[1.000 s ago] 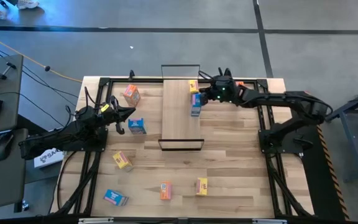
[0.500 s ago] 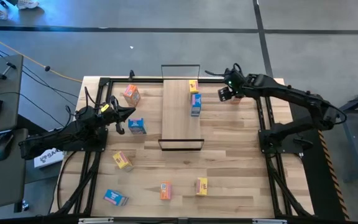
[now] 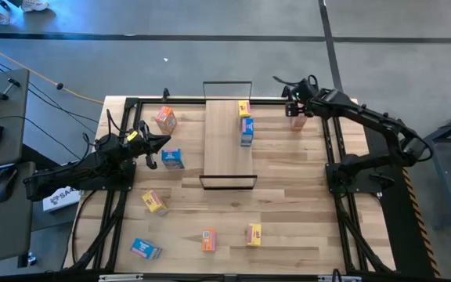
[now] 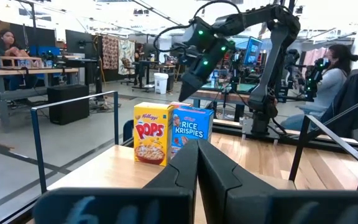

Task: Stack cereal on shelf
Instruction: Put the top right orange cereal box on the shelf

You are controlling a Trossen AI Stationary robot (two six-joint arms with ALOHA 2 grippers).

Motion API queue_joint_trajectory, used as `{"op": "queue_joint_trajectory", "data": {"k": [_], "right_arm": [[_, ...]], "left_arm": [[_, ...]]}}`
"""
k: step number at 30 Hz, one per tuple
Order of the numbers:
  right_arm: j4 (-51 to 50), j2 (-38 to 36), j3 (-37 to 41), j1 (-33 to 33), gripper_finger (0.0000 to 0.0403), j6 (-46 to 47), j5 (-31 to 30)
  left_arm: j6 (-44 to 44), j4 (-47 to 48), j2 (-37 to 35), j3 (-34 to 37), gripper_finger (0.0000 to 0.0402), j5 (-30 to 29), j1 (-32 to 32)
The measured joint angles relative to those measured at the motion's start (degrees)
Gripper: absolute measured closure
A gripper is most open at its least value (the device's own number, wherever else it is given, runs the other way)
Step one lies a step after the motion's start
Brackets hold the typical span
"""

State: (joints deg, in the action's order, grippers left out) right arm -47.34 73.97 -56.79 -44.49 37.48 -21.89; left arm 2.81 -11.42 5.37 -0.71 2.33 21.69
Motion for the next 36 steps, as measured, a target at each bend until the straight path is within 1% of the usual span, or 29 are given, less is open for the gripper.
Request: {"op": "queue_joint_trajectory", "data": {"k": [4,11,14,17,25,28,32,34,36], "right_arm": [[2.7,0.93,1.17,-2.99,0.0075,-0.39,3.7],[4.71,6.61,1.42,-3.92,0.0075,-1.77,5.63],[5.28,8.27,1.42,-4.0,0.0084,-1.38,5.86],[5.23,8.94,1.42,-4.0,0.0107,-0.27,6.57],[5.23,8.92,1.42,-3.89,0.02,2.31,9.5],[5.2,8.92,1.42,-3.45,0.0226,2.74,10.19],[4.71,8.09,1.42,-1.95,0.0246,4.57,11.63],[3.87,6.83,1.28,-0.77,0.0249,6.28,13.1],[0.55,5.33,0.0,1.2,0.0248,8.67,13.99]], "left_arm": [[0.02,0.0,0.0,0.0,0.0401,-0.02,0.0],[0.01,0.0,-0.01,0.0,0.0401,-0.02,0.02],[0.0,0.0,0.0,0.0,0.0401,-0.02,0.02],[0.0,0.0,-0.01,0.0,0.0401,-0.01,0.02],[-0.39,0.02,0.0,0.0,0.0401,0.0,0.0],[-0.43,0.04,0.0,0.0,0.0401,0.0,0.02],[-0.44,0.09,-0.02,0.0,0.0401,-0.01,0.01],[-0.46,0.09,-0.02,0.0,0.0401,0.0,0.02],[-0.46,0.09,0.0,0.0,0.0401,0.0,0.02]]}}
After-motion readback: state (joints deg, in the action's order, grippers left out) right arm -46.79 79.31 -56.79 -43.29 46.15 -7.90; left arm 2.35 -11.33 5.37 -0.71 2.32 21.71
